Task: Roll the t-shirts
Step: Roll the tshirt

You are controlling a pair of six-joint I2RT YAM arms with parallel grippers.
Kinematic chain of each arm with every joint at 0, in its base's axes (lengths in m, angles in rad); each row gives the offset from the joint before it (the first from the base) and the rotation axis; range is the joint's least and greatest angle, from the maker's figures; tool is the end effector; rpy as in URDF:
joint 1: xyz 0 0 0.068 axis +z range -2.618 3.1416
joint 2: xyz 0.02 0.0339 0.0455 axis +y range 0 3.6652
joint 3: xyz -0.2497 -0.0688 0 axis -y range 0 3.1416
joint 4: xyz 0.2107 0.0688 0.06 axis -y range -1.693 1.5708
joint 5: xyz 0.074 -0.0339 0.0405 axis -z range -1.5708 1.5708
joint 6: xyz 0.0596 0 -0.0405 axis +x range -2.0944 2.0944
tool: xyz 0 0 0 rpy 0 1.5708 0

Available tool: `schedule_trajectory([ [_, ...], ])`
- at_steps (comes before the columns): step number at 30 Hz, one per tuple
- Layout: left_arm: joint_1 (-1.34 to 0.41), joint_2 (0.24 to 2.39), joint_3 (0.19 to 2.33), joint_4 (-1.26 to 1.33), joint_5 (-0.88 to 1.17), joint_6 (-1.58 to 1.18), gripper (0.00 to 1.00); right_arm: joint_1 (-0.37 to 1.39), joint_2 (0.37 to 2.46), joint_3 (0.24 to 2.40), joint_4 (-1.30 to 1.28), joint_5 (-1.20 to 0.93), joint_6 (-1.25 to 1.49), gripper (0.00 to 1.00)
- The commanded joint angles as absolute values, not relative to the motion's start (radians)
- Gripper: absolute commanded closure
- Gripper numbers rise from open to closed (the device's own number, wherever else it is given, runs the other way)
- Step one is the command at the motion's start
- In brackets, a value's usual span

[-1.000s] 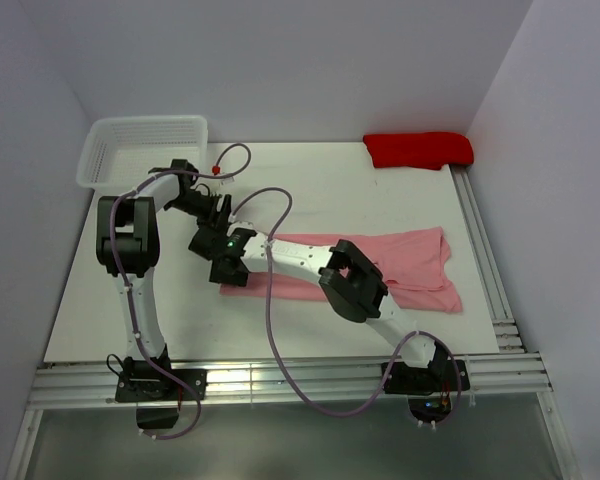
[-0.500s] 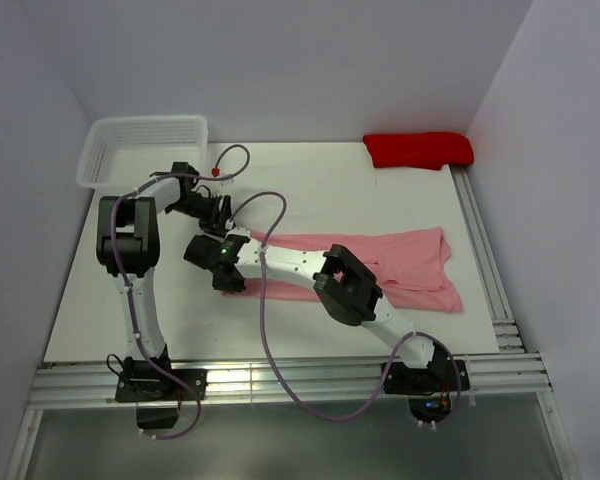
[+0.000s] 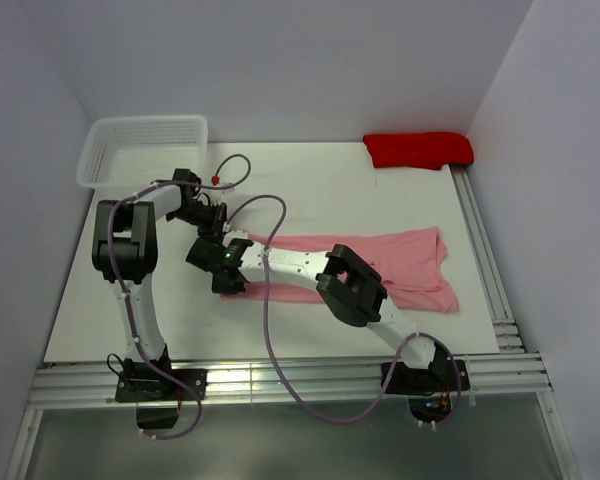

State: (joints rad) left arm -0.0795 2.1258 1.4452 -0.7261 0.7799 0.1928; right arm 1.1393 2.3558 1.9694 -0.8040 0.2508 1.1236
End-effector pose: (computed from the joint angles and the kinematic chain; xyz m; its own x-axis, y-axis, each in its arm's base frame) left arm 0.3676 -0.0713 0.1250 -0.9325 0.2110 -0.2933 0.3562 0.6716 -0.6496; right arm 0.2072 0.4145 0.1440 -0.9266 0.0760 -0.3683 -0.0137 0.9719 0.2351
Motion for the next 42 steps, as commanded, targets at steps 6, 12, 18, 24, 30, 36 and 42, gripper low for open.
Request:
schedule_trajectory([
  [6,-0.068,1.947,1.356,-0.672,0.514,0.149,1.00,1.190,2.257,1.803,-0.559,0.106,1.085,0.97],
  [12,-0.061,1.919,1.330,-0.663,0.419,0.146,1.00,1.193,2.209,1.701,-0.444,0.063,1.108,0.98],
  [18,-0.063,1.914,1.333,-0.673,0.416,0.137,0.98,1.189,2.175,1.661,-0.411,0.067,1.131,0.98],
  [24,-0.075,1.911,1.339,-0.678,0.391,0.129,0.94,1.170,2.135,1.594,-0.316,0.035,1.160,0.98],
  [30,-0.100,1.896,1.361,-0.693,0.361,0.112,0.80,1.149,2.082,1.525,-0.244,0.025,1.181,0.98],
  [36,-0.133,1.893,1.376,-0.698,0.341,0.095,0.78,1.121,2.048,1.445,-0.134,-0.018,1.210,0.98],
  [42,-0.152,1.884,1.411,-0.719,0.340,0.081,0.64,1.109,2.011,1.353,-0.031,-0.018,1.250,1.00],
])
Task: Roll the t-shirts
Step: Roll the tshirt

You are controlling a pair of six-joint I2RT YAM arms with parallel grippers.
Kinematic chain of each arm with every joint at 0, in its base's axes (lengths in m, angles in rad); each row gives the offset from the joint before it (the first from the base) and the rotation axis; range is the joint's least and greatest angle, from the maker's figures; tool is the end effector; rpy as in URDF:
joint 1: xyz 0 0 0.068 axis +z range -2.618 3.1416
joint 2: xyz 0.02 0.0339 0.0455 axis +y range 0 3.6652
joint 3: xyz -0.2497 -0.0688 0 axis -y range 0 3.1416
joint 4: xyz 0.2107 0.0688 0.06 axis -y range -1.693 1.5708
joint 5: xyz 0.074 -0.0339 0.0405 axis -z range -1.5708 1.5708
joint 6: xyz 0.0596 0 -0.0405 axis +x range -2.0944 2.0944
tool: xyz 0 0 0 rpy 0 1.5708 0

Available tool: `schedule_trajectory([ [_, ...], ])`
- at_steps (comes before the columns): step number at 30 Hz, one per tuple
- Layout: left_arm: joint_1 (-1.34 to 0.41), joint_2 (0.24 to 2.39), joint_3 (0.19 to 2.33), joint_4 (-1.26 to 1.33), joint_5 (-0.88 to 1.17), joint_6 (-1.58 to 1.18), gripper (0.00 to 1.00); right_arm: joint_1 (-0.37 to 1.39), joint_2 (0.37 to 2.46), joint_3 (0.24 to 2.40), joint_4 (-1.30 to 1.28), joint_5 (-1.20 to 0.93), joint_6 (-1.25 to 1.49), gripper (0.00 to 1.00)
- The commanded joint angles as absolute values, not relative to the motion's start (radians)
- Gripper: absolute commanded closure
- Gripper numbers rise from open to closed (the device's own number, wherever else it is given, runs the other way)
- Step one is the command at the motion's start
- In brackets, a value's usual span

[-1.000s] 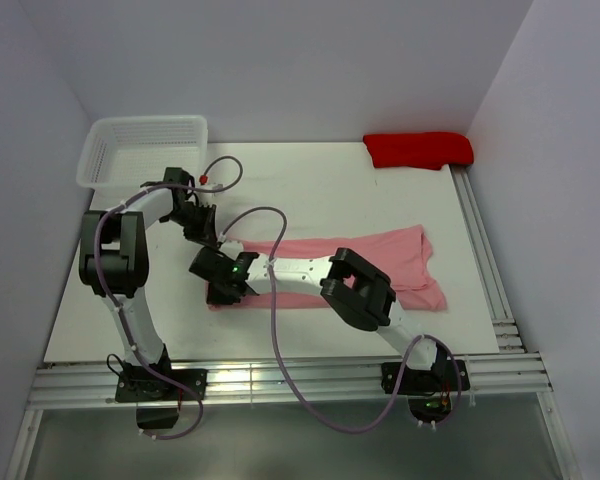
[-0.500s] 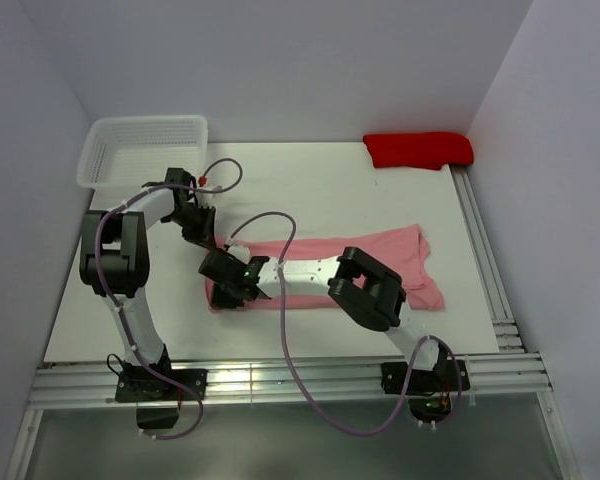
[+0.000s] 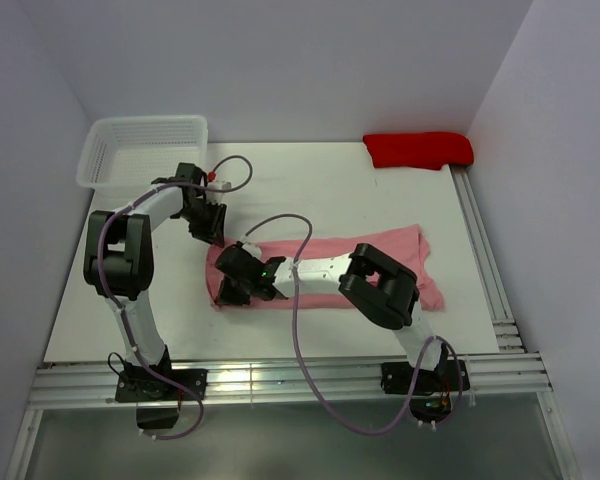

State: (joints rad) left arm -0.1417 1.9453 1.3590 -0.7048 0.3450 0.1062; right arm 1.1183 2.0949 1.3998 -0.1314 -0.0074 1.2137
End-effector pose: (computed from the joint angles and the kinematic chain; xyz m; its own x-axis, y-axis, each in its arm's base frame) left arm 0.3495 -0.0702 0.1543 -0.9223 0.2323 -0.3090 0.3249 0.8989 -0.2940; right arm 0.1901 0.3921 0.1425 -0.9571 0.1741 -0.2317 -0.0138 0.7711 0.6366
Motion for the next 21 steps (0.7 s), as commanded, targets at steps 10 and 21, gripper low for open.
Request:
schedule_trajectory([
  [10,-0.160,1.881,1.499,-0.773,0.362,0.084,0.52,1.092,1.925,1.171,0.136,-0.002,1.328,1.00],
  [21,-0.153,1.848,1.577,-0.847,0.383,0.104,0.48,1.089,1.878,0.997,0.279,0.043,1.427,1.00],
])
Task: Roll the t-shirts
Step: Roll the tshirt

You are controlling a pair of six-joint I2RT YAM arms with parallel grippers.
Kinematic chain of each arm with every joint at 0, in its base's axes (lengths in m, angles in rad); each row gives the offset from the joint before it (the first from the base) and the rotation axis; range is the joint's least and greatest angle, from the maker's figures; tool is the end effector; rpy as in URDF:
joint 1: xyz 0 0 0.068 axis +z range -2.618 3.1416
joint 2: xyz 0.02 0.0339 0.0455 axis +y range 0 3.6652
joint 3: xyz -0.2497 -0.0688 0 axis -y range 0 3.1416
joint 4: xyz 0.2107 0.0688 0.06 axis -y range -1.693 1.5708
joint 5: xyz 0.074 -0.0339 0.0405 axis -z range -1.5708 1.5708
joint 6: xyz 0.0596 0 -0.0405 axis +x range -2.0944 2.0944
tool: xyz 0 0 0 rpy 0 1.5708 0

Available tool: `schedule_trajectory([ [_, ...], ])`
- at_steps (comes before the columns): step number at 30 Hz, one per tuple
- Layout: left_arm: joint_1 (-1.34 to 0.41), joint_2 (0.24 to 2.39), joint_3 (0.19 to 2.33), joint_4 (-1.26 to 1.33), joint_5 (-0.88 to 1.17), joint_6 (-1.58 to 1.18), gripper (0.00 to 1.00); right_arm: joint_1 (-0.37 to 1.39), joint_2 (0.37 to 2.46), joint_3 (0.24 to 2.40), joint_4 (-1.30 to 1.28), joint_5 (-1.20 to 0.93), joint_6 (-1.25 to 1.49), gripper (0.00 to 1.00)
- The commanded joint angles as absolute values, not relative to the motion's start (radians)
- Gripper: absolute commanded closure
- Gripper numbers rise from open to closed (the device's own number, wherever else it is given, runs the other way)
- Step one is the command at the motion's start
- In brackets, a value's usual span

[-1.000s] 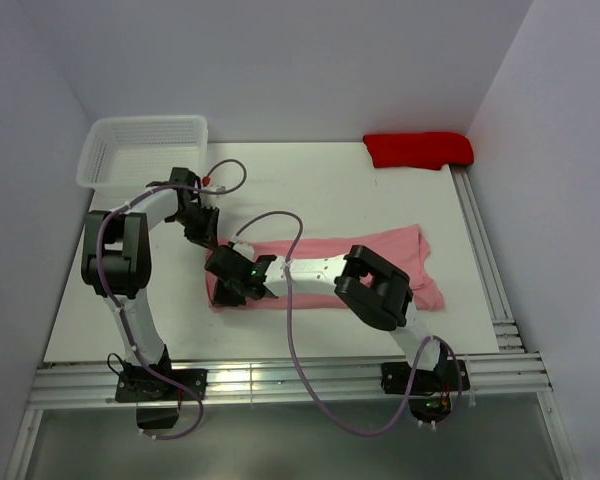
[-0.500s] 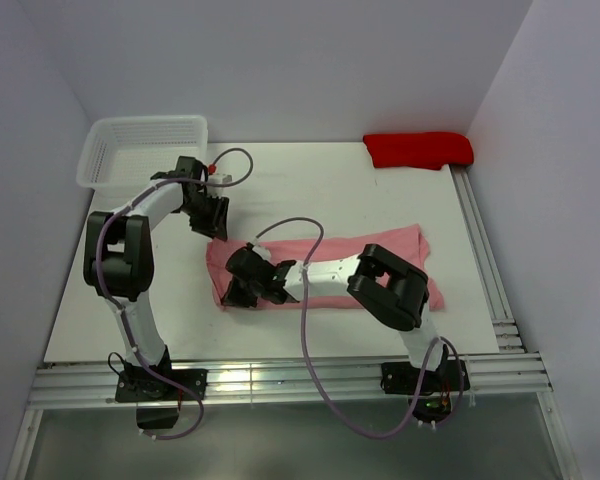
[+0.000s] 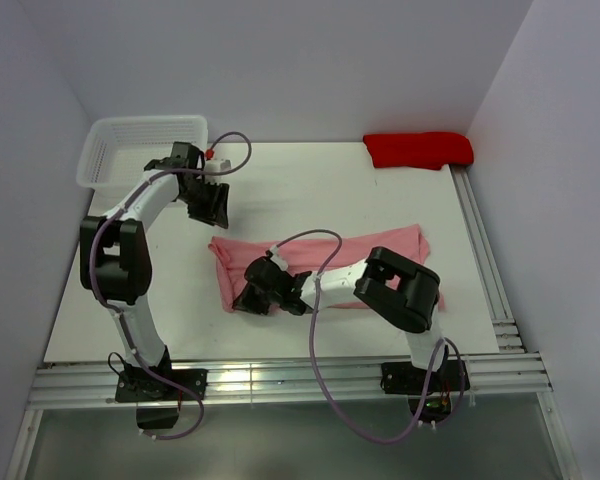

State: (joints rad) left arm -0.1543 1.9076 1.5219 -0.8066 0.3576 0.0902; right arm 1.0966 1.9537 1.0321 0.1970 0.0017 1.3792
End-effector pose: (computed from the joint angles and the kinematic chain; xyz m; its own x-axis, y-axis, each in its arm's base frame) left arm 0.3607 -0.0772 0.2049 -0.8900 0.2238 -0.3973 0.3534 0.8892 -0.2906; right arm 0.1775 0.3456 0.1250 -0.9304 0.3371 -0.1437 0.1278 0.6661 0.7348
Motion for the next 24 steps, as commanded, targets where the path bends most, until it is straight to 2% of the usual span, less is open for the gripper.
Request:
schedule_trajectory([
  [1,-0.152,1.848,1.577,-0.851,0.383,0.106,0.47,1.091,1.867,0.986,0.287,0.046,1.439,1.00],
  [7,-0.109,1.827,1.516,-0.859,0.416,0.141,0.47,1.091,1.852,0.927,0.327,0.058,1.459,1.00],
  [15,-0.026,1.806,1.414,-0.880,0.486,0.213,0.52,1.089,1.858,0.917,0.327,0.067,1.473,1.00],
  [19,-0.003,1.827,1.391,-0.885,0.527,0.253,0.51,1.089,1.850,0.908,0.325,0.083,1.488,1.00],
  [24,0.023,1.845,1.381,-0.870,0.587,0.262,0.44,1.091,1.836,0.882,0.327,0.095,1.502,1.00],
])
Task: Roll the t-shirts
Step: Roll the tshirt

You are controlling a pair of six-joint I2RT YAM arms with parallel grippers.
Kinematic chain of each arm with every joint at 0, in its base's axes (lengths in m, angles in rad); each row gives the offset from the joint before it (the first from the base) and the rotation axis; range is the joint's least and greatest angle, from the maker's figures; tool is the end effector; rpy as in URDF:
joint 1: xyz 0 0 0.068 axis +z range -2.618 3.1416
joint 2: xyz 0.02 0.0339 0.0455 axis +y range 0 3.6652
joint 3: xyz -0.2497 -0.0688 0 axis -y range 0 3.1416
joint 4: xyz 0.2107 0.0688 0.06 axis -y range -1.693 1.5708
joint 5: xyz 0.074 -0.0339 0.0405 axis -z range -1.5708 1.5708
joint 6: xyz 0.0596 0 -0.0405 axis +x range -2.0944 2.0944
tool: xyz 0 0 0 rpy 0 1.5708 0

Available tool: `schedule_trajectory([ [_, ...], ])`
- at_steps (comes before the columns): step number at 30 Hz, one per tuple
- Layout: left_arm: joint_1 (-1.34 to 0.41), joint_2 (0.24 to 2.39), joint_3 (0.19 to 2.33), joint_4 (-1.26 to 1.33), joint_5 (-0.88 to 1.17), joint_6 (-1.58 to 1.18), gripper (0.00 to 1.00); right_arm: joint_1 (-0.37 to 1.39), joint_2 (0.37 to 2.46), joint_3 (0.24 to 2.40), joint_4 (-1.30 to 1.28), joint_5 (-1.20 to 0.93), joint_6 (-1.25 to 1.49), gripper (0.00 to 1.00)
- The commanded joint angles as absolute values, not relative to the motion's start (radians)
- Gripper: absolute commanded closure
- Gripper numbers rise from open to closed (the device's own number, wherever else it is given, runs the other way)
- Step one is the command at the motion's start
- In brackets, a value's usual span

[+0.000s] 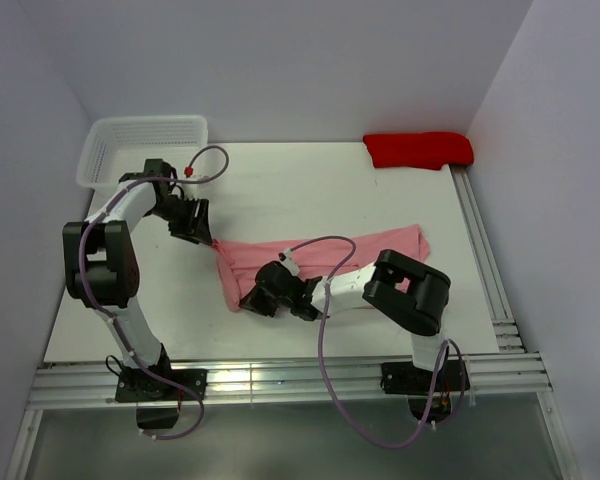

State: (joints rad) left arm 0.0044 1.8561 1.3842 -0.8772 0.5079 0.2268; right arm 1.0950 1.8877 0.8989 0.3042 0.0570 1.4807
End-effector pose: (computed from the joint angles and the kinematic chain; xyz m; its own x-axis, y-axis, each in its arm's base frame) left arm 0.3331 -0.0275 0.1878 -0.9274 0.1924 -0.3209 0.3198 0.8528 -0.4128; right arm 0.1712 0.3248 0.1233 -0.8898 0.4439 -0.1056 0.2104 0.6045 0.7683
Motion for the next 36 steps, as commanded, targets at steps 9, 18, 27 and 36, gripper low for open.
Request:
schedule_trajectory([
  [9,0.020,1.937,1.390,-0.822,0.584,0.245,0.47,1.089,1.822,0.850,0.341,0.110,1.523,1.00],
  [18,-0.021,1.997,1.419,-0.762,0.511,0.210,0.51,1.085,1.827,0.850,0.342,0.106,1.531,1.00],
  [27,-0.011,1.968,1.401,-0.718,0.538,0.219,0.58,1.078,1.818,0.833,0.353,0.101,1.532,1.00],
  [36,0.055,1.979,1.460,-0.827,0.613,0.333,0.63,1.077,1.832,0.838,0.364,0.091,1.537,1.00],
])
